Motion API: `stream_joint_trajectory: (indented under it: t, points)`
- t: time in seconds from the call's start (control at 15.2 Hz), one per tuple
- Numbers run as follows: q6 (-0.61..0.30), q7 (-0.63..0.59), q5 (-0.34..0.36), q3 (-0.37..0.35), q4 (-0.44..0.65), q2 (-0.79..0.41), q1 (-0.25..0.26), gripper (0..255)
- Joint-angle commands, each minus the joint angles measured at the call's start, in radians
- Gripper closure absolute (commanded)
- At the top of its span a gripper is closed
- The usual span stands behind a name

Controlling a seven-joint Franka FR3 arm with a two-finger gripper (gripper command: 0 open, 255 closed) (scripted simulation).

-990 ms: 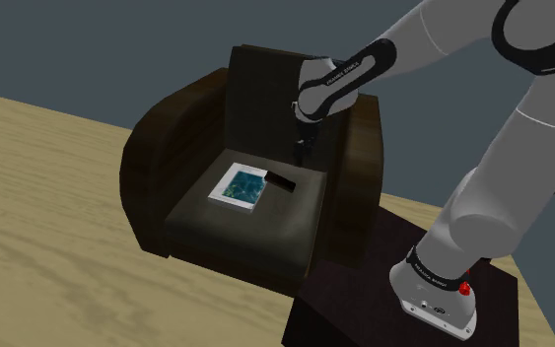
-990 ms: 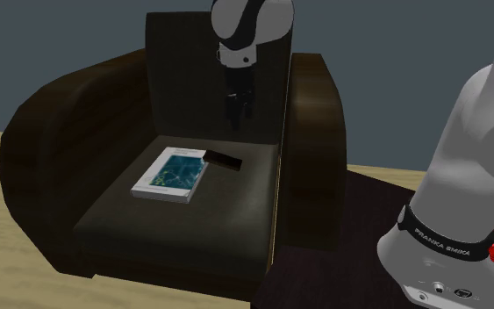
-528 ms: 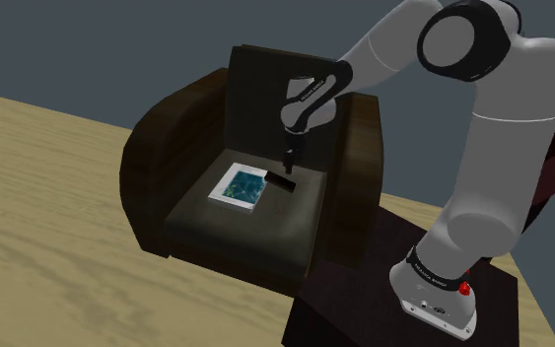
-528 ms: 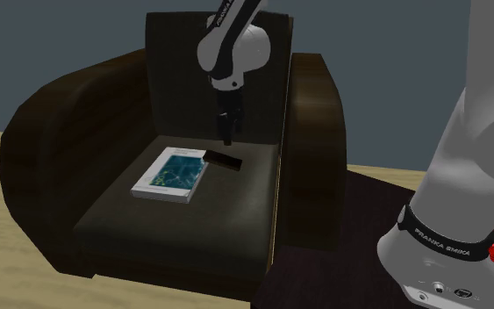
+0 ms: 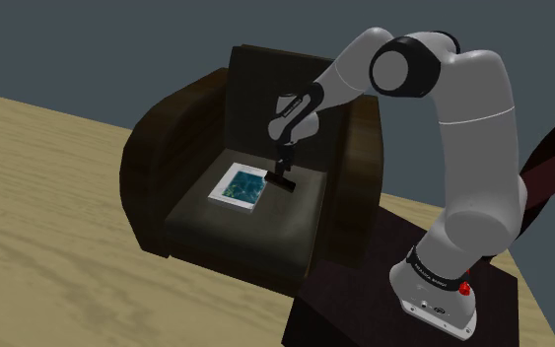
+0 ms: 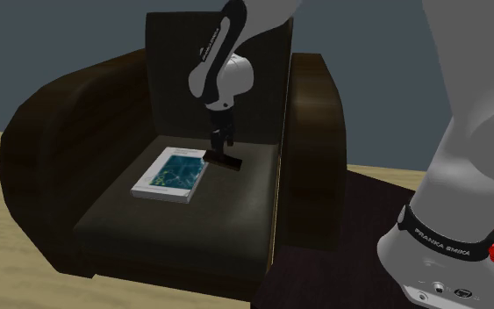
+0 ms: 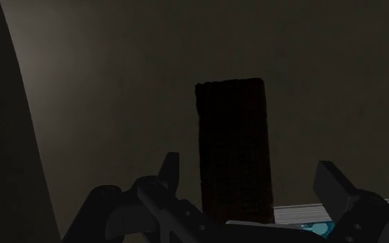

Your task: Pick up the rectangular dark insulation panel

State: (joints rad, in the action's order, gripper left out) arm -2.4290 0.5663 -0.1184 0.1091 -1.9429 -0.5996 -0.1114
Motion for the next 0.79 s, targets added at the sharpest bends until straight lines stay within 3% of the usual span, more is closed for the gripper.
stream_joint_trajectory:
  t: [0.0, 0.46, 0.53, 0.73]
  points:
    - [-0.011, 0.005, -0.004, -0.004, 0.022, -0.033, -0.004, 0]
    - [-0.056, 0.01, -0.012, -0.012, 0.041, -0.098, -0.01, 0]
    - [-0.057, 0.01, -0.012, -0.012, 0.041, -0.098, -0.01, 255]
    - [-0.057, 0.011, -0.012, -0.012, 0.041, -0.098, -0.01, 255]
